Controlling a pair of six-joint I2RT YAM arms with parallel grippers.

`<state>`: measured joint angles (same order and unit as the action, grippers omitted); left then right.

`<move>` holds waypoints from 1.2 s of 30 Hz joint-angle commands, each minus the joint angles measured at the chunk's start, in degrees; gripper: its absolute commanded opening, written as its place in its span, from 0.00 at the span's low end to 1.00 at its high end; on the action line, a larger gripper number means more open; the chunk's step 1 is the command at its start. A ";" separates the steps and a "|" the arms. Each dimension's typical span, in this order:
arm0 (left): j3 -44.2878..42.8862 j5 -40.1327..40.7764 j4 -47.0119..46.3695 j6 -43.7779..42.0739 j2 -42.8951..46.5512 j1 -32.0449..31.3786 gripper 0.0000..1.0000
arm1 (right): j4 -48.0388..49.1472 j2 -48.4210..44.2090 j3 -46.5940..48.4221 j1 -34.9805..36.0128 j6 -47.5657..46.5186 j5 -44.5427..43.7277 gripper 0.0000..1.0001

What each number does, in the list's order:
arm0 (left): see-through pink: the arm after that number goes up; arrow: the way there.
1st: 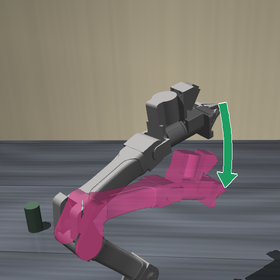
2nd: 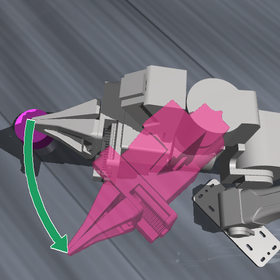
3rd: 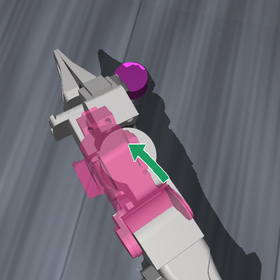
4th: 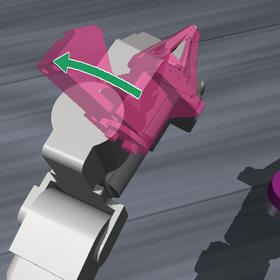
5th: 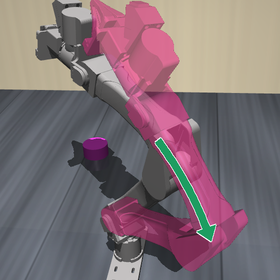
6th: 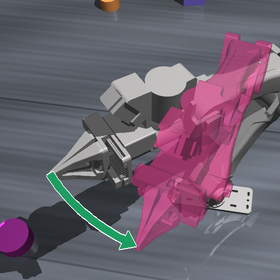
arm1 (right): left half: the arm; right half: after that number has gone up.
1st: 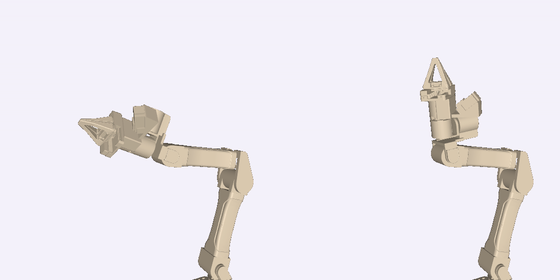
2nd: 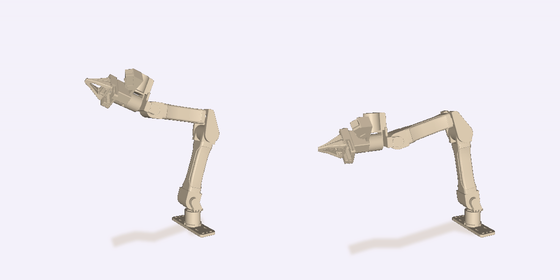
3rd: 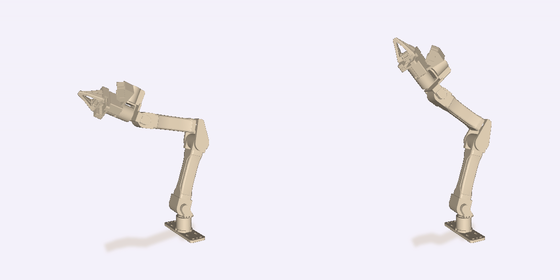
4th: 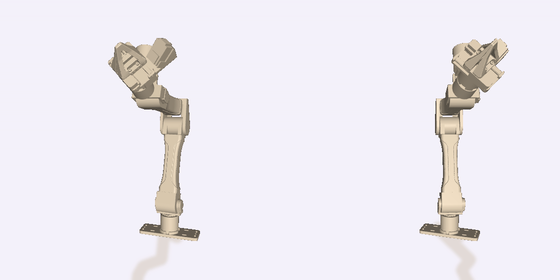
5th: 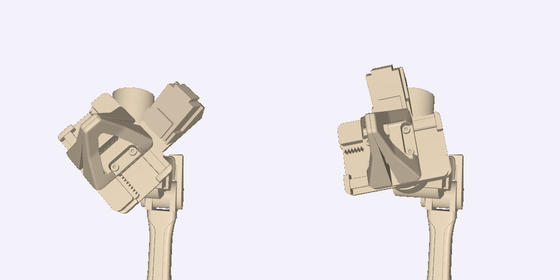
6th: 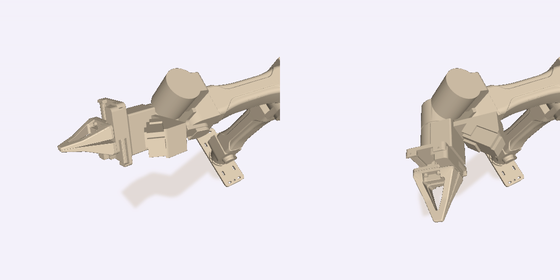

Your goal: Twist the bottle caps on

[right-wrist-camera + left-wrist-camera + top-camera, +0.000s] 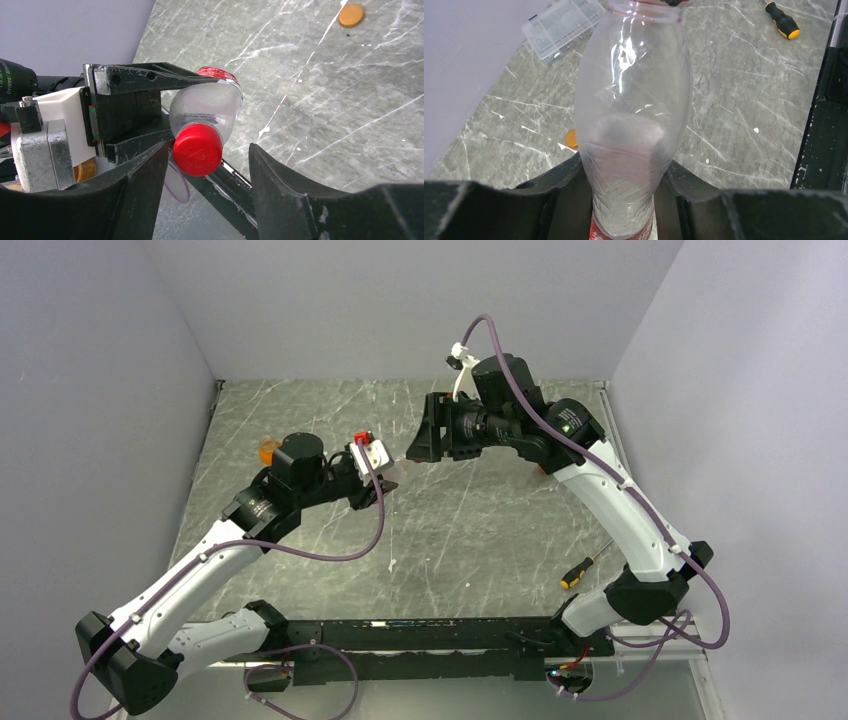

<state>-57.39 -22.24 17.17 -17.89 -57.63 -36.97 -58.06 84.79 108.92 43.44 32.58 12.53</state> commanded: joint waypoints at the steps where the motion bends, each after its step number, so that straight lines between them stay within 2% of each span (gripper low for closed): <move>1: -0.44 -1.71 -3.06 -0.15 0.00 -0.21 0.00 | 0.66 0.65 1.57 0.57 -0.48 -0.12 0.60; 7: -0.35 -2.94 -4.51 0.73 -1.00 -0.21 0.00 | 0.40 1.38 1.39 0.85 -0.94 -0.27 0.55; 10: -0.53 -3.18 -4.59 1.03 -1.56 -0.21 0.00 | 0.20 1.92 1.64 0.86 -1.02 -0.58 0.44; 14: -0.49 -3.21 -4.51 1.85 -1.87 -0.20 0.01 | -0.67 2.37 2.02 0.85 -1.48 -2.64 0.18; 15: -0.65 -2.86 -4.47 2.26 -2.02 -0.21 0.12 | -1.18 2.51 2.30 0.85 -1.73 -3.31 0.13; 18: -1.31 -0.20 -3.71 4.35 -2.55 -0.21 0.59 | -3.15 2.88 3.16 0.05 -2.84 -5.65 0.05; 20: -1.24 1.89 -3.95 5.71 -2.45 -0.14 0.97 | -4.67 2.73 3.16 -1.41 -3.89 -6.82 0.04; 22: -1.24 3.68 -3.85 6.48 -2.13 -0.12 0.99 | -6.28 2.20 2.57 -3.52 -5.21 -7.57 0.03; 28: -1.91 7.77 -3.48 9.55 -2.38 1.95 0.99 | -7.47 1.18 -0.26 -12.47 -9.46 -8.80 0.03; 36: -3.03 13.19 -1.09 12.97 -3.74 3.41 0.99 | -10.47 13.77 9.60 -17.96 -14.63 -16.33 0.03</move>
<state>-58.41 -12.97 15.94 -7.68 -61.69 -34.04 -67.26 92.60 112.86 27.38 22.00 1.15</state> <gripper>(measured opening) 0.994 0.365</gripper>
